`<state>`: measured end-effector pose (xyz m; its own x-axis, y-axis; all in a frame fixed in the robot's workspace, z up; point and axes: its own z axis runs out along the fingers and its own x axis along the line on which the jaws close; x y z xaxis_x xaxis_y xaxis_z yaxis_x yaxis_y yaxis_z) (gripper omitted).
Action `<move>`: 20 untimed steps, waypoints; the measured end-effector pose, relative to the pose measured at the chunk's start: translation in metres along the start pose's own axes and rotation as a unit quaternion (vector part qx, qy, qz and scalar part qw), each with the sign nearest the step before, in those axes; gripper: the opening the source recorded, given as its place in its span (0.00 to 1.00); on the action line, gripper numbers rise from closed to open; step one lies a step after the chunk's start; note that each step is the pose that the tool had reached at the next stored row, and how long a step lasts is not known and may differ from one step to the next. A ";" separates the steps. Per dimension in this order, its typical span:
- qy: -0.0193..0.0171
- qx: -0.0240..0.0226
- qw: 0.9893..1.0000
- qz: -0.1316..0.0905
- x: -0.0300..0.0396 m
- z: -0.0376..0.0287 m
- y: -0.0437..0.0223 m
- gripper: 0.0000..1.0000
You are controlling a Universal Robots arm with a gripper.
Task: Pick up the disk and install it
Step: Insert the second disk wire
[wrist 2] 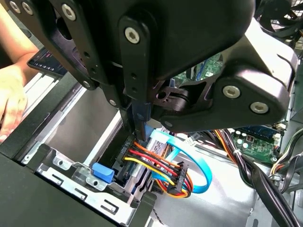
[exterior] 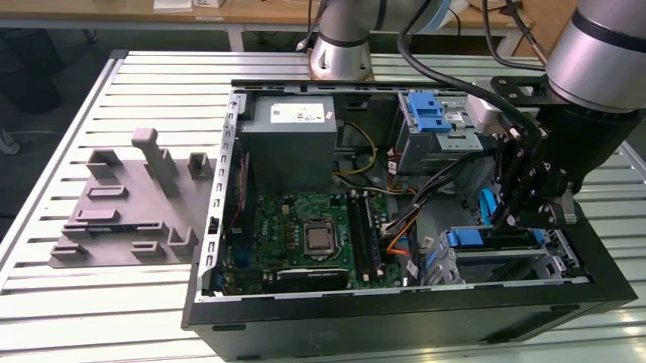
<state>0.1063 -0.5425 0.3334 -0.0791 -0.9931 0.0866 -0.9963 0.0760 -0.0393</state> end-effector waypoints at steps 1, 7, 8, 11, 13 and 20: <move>0.000 0.000 1.000 0.000 0.0000 0.0003 -0.0001 0.16; 0.000 0.000 1.000 0.000 0.0001 0.0029 -0.0021 0.16; 0.000 0.000 1.000 0.000 0.0001 0.0033 -0.0025 0.16; 0.000 0.000 1.000 0.000 0.0001 0.0047 -0.0036 0.16; 0.000 0.000 1.000 0.000 0.0001 0.0059 -0.0037 0.16; 0.000 0.000 1.000 0.000 0.0000 0.0070 -0.0037 0.16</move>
<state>0.1103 -0.5434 0.3267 -0.0791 -0.9931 0.0868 -0.9963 0.0759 -0.0393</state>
